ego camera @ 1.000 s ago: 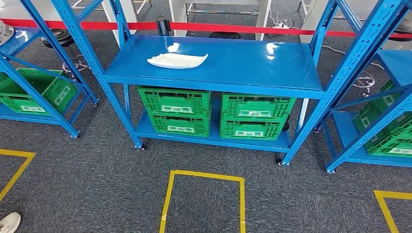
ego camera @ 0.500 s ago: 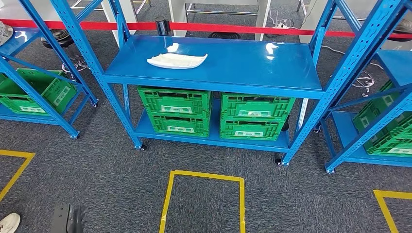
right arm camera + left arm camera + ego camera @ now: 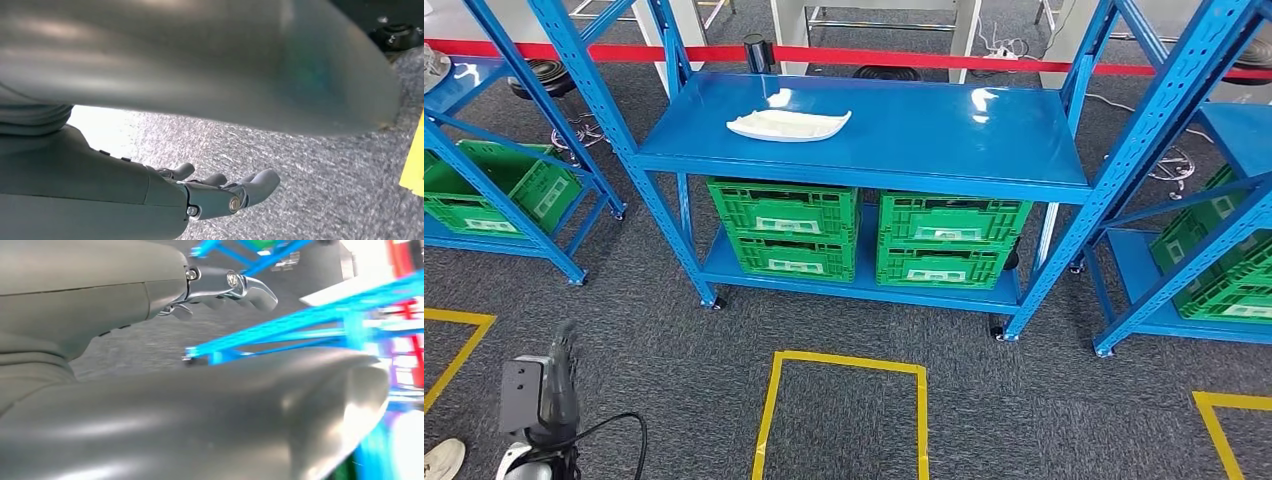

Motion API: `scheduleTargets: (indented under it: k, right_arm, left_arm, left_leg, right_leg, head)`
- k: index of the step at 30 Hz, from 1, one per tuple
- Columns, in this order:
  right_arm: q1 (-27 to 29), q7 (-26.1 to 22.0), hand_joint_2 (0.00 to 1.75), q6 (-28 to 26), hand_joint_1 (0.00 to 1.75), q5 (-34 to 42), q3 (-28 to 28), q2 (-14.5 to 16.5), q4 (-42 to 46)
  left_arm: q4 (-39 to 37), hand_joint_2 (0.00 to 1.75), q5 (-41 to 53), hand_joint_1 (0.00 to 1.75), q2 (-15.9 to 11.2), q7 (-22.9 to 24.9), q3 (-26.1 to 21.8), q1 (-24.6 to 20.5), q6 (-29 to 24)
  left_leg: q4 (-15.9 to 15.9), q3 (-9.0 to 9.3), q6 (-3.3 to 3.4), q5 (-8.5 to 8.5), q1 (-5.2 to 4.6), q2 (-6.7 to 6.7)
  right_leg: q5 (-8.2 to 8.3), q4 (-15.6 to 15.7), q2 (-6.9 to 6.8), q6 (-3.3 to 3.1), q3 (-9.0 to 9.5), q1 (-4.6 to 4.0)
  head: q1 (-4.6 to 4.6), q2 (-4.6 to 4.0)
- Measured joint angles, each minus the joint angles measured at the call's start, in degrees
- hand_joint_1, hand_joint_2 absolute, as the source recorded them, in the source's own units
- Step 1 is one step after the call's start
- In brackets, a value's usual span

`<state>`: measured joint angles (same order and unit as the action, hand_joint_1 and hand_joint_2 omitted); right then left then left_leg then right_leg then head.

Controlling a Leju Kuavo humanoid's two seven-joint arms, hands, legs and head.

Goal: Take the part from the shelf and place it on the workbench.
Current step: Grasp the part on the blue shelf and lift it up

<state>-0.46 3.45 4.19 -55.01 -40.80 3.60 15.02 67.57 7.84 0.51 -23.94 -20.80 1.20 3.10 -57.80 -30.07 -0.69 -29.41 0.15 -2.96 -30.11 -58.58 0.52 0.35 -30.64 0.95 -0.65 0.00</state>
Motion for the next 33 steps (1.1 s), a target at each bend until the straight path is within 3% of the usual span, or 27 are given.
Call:
scheduleTargets:
  k: [22, 27, 30, 32, 33]
  right_arm:
    - [-2.0, 0.33, 0.0, 1.09, 0.0, -11.44, -7.41, 1.31, -2.02]
    - [-2.37, 0.36, 0.0, 1.15, 0.0, -13.78, -8.45, 1.57, -2.37]
    - [-2.65, 0.37, 0.0, 1.14, 0.0, -14.36, -8.9, 1.62, -2.4]
    - [-2.82, 0.37, 0.0, 1.13, 0.0, -14.42, -9.03, 1.61, -2.41]
    - [-2.85, 0.38, 0.0, 1.12, 0.0, -14.43, -9.09, 1.6, -2.41]
  left_arm:
    - [39.29, 0.0, -3.65, 0.0, -3.91, -4.03, 26.58, 2.24, -6.68]
    - [45.44, 0.0, -3.95, 0.0, -4.88, -5.16, 30.95, 2.74, -9.69]
    - [47.6, 0.0, -3.67, 0.0, -5.26, -5.51, 32.2, 2.75, -11.05]
    - [48.6, 0.0, -3.26, 0.0, -5.37, -5.72, 32.77, 2.75, -11.53]
    - [48.91, 0.0, -3.09, 0.0, -5.39, -5.82, 33.02, 2.77, -11.75]
  left_leg:
    - [-0.32, -0.12, 0.18, -0.11, -0.16, 0.0]
    - [-0.82, -0.4, 0.74, -0.34, -0.33, 0.0]
    - [-0.13, -0.19, 1.55, -0.09, -0.22, 0.07]
    - [0.82, 0.38, 2.17, 0.35, 0.18, 0.27]
    - [1.03, 0.55, 2.36, 0.44, 0.29, 0.41]
  right_leg:
    - [0.12, 0.06, 0.0, 0.27, 0.0, 0.17]
    - [0.17, 0.12, 0.01, 0.87, 0.0, 0.33]
    - [0.11, 0.28, -0.04, 1.51, 0.12, 0.31]
    - [-1.39, -2.47, -0.14, 1.7, -1.14, 0.15]
    - [-2.91, -5.81, -0.17, 1.72, -2.88, 0.16]
  head:
    - [-0.01, 0.0]
    - [-0.01, 0.0]
    - [0.02, 0.0]
    - [0.24, 0.0]
    - [0.38, 0.0]
